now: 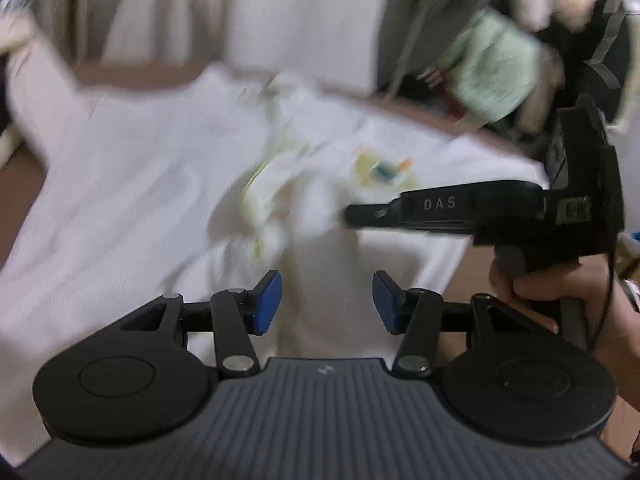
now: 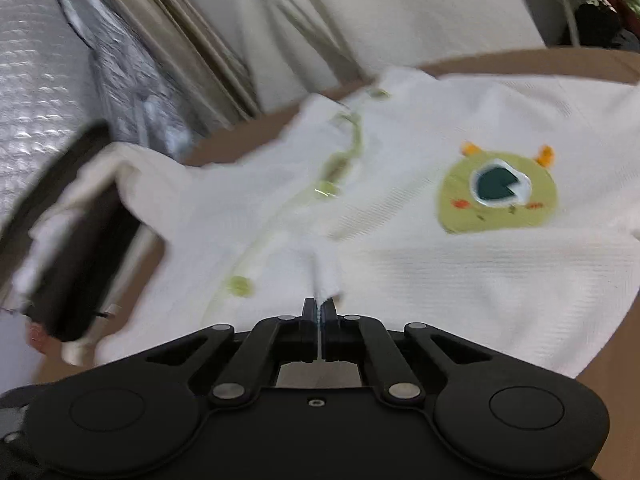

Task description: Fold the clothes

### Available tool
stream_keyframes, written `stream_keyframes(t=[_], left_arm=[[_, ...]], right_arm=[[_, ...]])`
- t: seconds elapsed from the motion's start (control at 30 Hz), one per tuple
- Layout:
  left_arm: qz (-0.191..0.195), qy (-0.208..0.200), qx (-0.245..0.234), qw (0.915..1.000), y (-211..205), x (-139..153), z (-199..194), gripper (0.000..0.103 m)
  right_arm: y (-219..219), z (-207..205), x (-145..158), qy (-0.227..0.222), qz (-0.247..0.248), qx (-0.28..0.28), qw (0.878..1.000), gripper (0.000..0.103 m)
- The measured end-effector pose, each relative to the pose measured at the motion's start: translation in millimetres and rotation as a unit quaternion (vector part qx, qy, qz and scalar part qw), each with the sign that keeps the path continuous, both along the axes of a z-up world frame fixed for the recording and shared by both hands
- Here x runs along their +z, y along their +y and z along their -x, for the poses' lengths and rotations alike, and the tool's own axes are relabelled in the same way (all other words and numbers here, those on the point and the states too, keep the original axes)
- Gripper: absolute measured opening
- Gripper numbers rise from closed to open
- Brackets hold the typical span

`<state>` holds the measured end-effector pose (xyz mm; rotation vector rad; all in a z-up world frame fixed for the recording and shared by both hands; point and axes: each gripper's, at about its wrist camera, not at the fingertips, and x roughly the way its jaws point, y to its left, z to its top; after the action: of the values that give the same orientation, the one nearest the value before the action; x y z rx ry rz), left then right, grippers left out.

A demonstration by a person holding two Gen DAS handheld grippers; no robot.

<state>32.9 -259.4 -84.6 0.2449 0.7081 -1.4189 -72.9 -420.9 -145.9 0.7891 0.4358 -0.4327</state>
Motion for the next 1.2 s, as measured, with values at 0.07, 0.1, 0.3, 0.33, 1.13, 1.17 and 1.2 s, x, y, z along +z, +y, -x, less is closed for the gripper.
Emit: stream_keyframes(t=[0.07,0.1,0.3,0.33,1.13,1.17,1.2], left_arm=[[0.034,-0.012,-0.025,0.999,3.4,7.0,6.6,0.057],[0.04,-0.016,-0.031,0.9986,2.2,8.5,10.7,0.062],[0.001,-0.003,0.028,0.9996,-16.0,-7.9,-0.8,0.003],[-0.009,0.026,0.038,0.9989,-15.9,-12.4,-11.8,0.002],[-0.042,0.182,0.052,0.981,-5.2,-26.8,-51.7,0.002],[-0.04,0.179,0.048,0.9818,-4.1,-24.3,-50.0,0.002],[-0.038,0.176,0.044,0.9826,-3.0,-21.8,-48.2,0.002]], right_arm=[[6.0,6.3,16.3,-0.048,-0.055,0.012,0.997,0.004],[9.0,9.4,24.4,-0.072,-0.083,0.018,0.994,0.004],[28.9,0.1,67.0,-0.034,-0.03,0.07,0.997,0.009],[27.8,4.3,67.9,-0.032,-0.021,0.056,0.998,0.009],[43.1,-9.5,20.4,0.096,0.145,-0.043,0.984,0.058],[41.5,-3.4,21.0,0.081,0.142,-0.054,0.985,0.054],[41.4,2.3,20.6,0.072,0.138,-0.066,0.986,0.046]])
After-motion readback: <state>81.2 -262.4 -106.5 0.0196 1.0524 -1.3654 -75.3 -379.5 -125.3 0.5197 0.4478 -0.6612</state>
